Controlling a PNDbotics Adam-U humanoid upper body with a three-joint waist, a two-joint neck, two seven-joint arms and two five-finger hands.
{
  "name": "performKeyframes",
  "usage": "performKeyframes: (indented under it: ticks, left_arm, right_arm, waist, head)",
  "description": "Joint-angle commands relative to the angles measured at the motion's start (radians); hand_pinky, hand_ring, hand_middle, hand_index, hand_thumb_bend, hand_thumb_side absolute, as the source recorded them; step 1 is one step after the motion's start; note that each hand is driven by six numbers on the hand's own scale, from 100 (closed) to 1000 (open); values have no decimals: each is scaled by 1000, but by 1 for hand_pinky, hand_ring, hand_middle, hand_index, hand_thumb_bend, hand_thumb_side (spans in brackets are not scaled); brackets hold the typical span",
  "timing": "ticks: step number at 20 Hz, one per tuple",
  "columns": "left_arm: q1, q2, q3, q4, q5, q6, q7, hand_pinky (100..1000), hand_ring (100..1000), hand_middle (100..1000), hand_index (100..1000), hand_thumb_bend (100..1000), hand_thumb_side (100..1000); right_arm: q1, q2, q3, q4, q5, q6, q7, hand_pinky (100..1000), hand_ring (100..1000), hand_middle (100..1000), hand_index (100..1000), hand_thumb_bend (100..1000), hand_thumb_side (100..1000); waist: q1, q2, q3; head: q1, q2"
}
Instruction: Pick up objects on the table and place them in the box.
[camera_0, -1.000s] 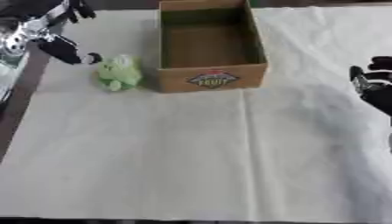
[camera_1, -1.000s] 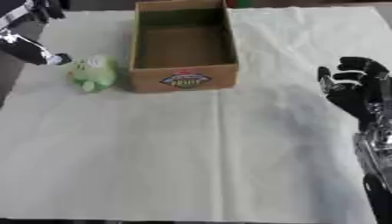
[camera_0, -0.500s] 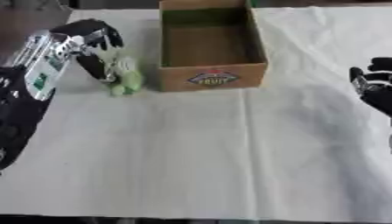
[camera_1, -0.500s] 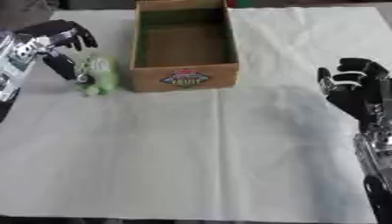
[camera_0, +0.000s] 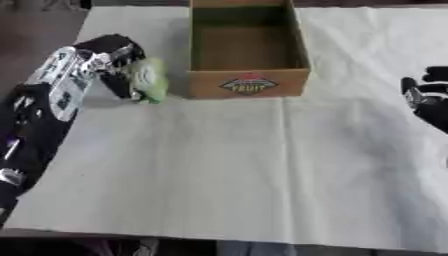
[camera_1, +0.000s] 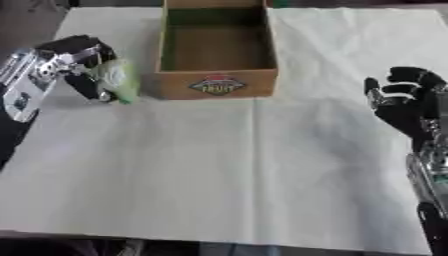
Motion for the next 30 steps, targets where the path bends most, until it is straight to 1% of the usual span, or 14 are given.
performKeyframes:
  ticks: [1,6,7,8,10,13,17,22,24,25,26,27,29,30]
  left_arm:
    - [-15,19,17,-50,7,13,63,462,224,213,343,153,100]
    - [-35,31,52,-153,52,43,125,465,213,199,335,212,100]
    - [-46,30,58,-170,57,51,134,470,218,203,340,166,100]
    - [-55,29,62,-181,57,58,141,470,218,203,340,227,100]
    - [-82,12,66,-185,46,71,156,478,228,209,346,237,100]
    - [-116,-31,68,-151,8,85,183,491,245,222,359,240,100]
    - [-153,-117,78,-43,-45,99,229,497,259,237,375,241,100]
    - [-181,-199,100,75,-114,112,334,524,312,269,405,290,100]
    - [-183,-218,98,101,-129,109,360,586,434,407,527,399,100]
    - [-183,-226,98,111,-129,105,359,625,504,492,616,513,100]
    - [-182,-229,91,119,-134,98,345,659,558,550,662,652,133]
    - [-180,-232,83,124,-141,84,323,694,615,608,694,790,253]
    - [-175,-231,76,117,-148,54,276,751,694,680,733,934,396]
    - [-173,-227,73,104,-146,41,260,773,724,707,746,957,449]
  right_arm:
    - [-7,-15,-5,-13,-1,-1,1,571,613,589,664,367,100]
    - [-6,-16,-5,-12,-1,0,1,571,612,589,663,367,100]
    - [-6,-16,-4,-12,-1,0,1,571,612,589,663,367,100]
    - [-6,-17,-4,-12,-1,0,2,571,612,589,663,367,100]
    - [-6,-16,-1,-11,-1,1,4,571,612,589,662,367,100]
    - [-10,-14,5,-10,0,2,10,571,612,589,662,368,100]
    - [-22,-10,17,-11,1,3,21,571,612,589,661,369,100]
    - [-39,-3,30,-10,3,5,34,571,612,589,661,370,100]
    - [-42,0,33,-9,3,5,37,571,612,589,661,370,100]
    - [-43,0,34,-9,3,5,38,571,612,589,660,370,100]
    - [-43,0,33,-9,3,5,37,571,612,589,660,370,100]
    - [-43,1,33,-9,3,5,37,571,612,589,660,371,100]
    - [-42,1,32,-8,3,5,36,571,612,589,660,371,100]
    - [-41,1,31,-8,2,5,35,571,612,589,660,371,100]
  waist:
    - [-3,-19,0]
    - [-4,-22,-2]
    - [-4,-23,-3]
    - [-4,-24,-4]
    - [-2,-26,-10]
    - [0,-28,-22]
    - [5,-24,-53]
    - [15,-15,-99]
    - [17,-12,-109]
    - [18,-11,-111]
    - [18,-10,-112]
    - [18,-9,-112]
    - [18,-9,-109]
    - [18,-9,-106]
  head:
    - [-1,5]
    - [-1,5]
    - [0,5]
    - [1,5]
    - [7,5]
    - [16,5]
    - [35,-7]
    - [59,-15]
    - [63,-17]
    - [64,-17]
    - [65,-17]
    - [64,-18]
    - [61,-18]
    - [58,-18]
